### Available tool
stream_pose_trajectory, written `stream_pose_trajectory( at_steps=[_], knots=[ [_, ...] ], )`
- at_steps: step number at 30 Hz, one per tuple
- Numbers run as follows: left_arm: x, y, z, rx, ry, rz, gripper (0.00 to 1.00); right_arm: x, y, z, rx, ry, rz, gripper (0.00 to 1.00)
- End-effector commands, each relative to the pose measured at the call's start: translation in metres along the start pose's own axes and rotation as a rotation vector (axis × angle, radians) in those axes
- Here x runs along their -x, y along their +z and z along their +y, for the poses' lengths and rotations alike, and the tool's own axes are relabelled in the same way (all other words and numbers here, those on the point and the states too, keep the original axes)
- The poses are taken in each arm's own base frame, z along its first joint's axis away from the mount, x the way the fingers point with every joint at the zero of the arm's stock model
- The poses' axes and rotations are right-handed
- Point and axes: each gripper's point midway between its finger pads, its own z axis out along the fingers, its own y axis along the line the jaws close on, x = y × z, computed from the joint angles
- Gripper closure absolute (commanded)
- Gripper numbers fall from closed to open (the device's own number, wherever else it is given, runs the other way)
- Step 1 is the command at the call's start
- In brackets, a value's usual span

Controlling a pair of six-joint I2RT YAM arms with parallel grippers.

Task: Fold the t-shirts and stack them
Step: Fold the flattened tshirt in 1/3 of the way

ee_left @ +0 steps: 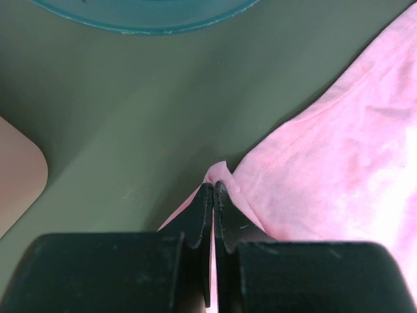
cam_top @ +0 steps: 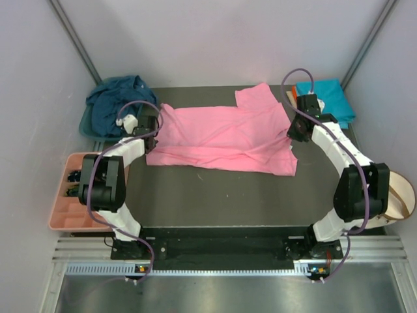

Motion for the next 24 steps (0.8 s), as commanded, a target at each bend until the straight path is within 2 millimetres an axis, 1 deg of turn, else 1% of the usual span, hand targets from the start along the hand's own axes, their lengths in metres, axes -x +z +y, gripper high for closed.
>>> stream_pose_trajectory(
  at_steps=[1, 6, 15, 24],
  knots=[
    [0.019, 0.006, -0.013, -0.023, -0.031, -0.052, 1.0, 0.03, 0.002, 0.005, 0.009, 0.024, -0.068, 1.0],
    [0.018, 0.01, -0.015, -0.022, -0.028, -0.049, 1.0, 0.032, 0.007, 0.007, 0.008, 0.027, -0.067, 1.0],
    [0.028, 0.011, -0.026, -0.044, -0.031, -0.06, 1.0, 0.033, 0.013, 0.008, -0.002, 0.026, -0.062, 1.0],
    [0.031, 0.013, -0.035, -0.061, -0.034, -0.061, 1.0, 0.035, 0.016, 0.001, -0.016, 0.039, -0.064, 1.0]
  ],
)
